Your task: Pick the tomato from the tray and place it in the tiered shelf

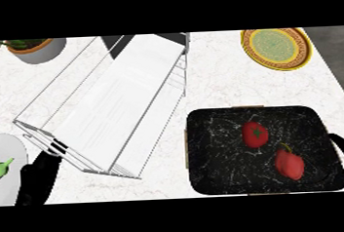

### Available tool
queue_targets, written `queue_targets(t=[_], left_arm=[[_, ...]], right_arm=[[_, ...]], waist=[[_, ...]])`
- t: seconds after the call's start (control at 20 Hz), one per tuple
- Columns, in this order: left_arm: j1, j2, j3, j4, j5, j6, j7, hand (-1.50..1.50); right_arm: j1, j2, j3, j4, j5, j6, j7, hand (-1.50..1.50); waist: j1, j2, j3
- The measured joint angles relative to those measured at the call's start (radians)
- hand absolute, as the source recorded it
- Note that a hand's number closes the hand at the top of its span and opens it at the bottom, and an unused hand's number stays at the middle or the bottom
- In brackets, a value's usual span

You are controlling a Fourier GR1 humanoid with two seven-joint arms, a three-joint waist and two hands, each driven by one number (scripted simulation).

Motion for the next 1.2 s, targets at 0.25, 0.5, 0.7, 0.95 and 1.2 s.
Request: queue_targets(t=[0.25, 0.5, 0.7, 0.95, 1.2], left_arm=[[-0.064, -0.056, -0.024, 0.096, 0.003, -0.050, 0.008, 0.00], [-0.101, -0.085, -0.026, 0.126, -0.009, -0.067, 0.025, 0.00], [-0.109, -0.092, -0.025, 0.148, -0.011, -0.083, 0.014, 0.00], [-0.141, -0.105, -0.035, 0.164, -0.024, -0.086, 0.020, 0.00], [-0.162, -0.124, -0.052, 0.169, -0.036, -0.091, 0.025, 0.00]], right_arm=[[0.057, 0.064, 0.010, -0.097, -0.039, 0.041, -0.060, -1.50], [0.082, 0.017, 0.061, -0.277, -0.022, 0.104, 0.066, -1.50], [0.074, -0.073, 0.135, -0.395, 0.014, 0.162, 0.289, -1.50], [0.029, -0.256, 0.222, -0.434, 0.183, 0.236, 0.550, -1.50], [-0.087, -0.356, 0.327, -0.447, 0.337, 0.324, 0.840, -1.50]], waist=[[0.028, -0.005, 0.002], [0.043, -0.008, 0.003], [0.054, -0.007, 0.000], [0.077, 0.000, -0.004], [0.102, 0.003, -0.003]])
